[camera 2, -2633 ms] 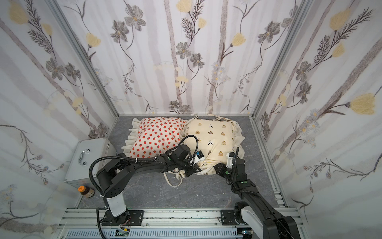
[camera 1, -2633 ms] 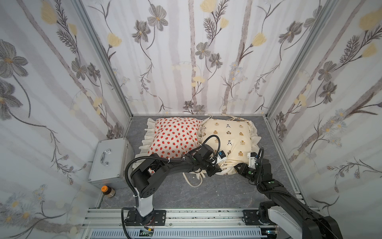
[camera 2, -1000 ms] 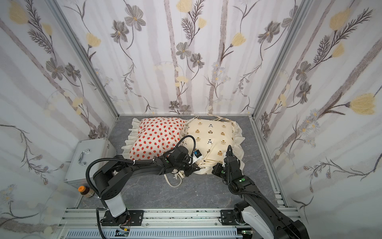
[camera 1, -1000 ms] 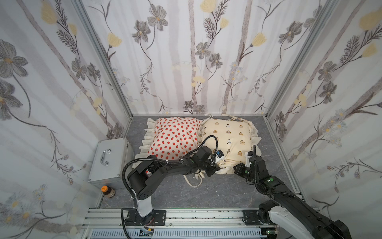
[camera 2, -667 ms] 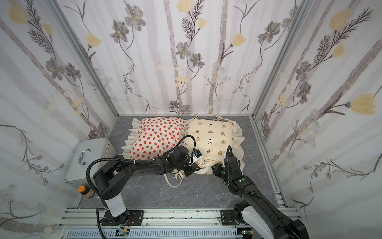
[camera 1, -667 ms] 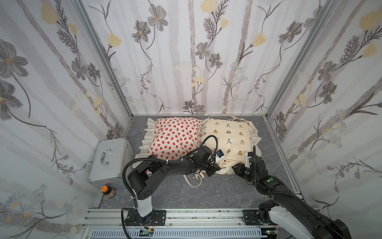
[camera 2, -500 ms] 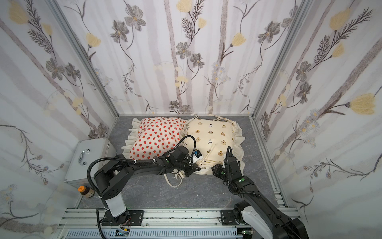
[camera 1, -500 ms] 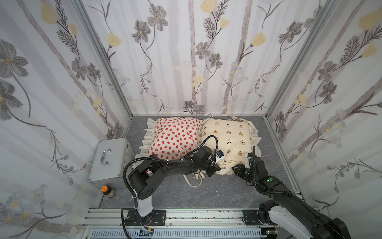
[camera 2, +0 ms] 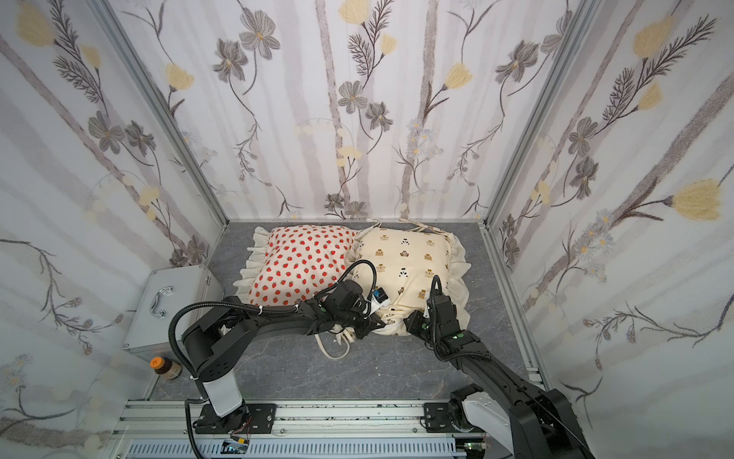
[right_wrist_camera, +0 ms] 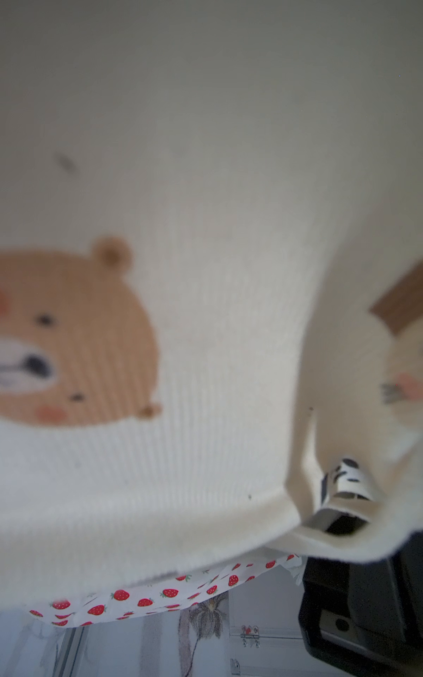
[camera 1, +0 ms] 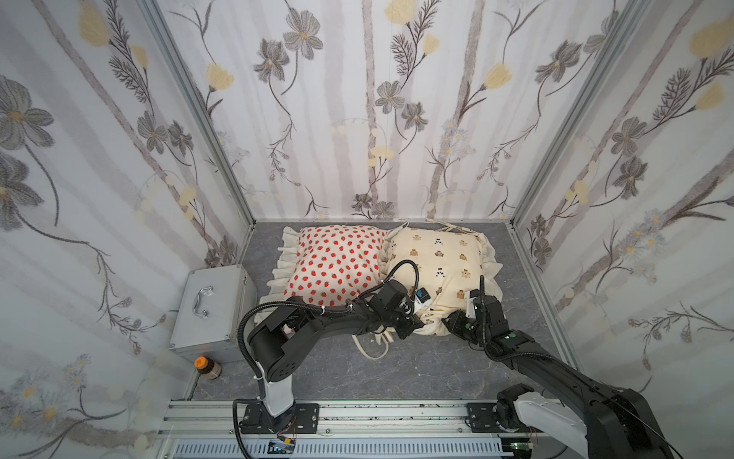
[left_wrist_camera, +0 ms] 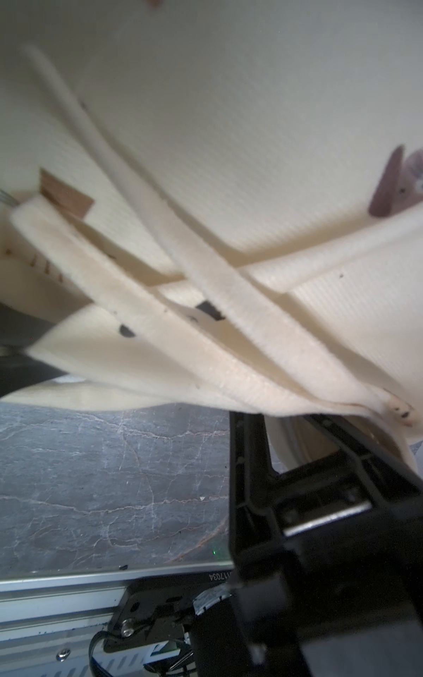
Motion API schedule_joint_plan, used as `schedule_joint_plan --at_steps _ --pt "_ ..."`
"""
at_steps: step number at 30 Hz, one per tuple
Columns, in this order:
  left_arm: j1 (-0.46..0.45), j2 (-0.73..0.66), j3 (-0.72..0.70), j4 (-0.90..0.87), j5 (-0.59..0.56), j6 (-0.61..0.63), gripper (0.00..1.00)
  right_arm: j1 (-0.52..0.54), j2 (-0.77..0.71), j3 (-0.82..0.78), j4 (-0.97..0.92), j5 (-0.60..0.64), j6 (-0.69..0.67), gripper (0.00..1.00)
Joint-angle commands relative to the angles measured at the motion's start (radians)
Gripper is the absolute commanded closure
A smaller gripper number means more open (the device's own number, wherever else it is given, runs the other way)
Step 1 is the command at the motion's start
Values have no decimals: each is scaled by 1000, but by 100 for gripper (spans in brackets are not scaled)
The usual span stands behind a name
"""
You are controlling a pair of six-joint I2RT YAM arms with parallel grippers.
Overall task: Zip up pillowcases
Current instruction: Zip the zipper on the pillowcase.
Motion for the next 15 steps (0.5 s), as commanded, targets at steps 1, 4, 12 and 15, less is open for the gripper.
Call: schedule_joint_plan --at_steps 1,4,12,15 --pt "1 4 2 4 14 19 100 1 -10 2 53 0 -1 80" --pt "1 10 5 5 18 18 100 1 -27 1 47 12 -1 84" --pt "1 6 9 5 17 16 100 13 -24 8 24 18 -9 92" --pt "1 6 10 5 17 14 100 18 -19 15 21 25 -12 94"
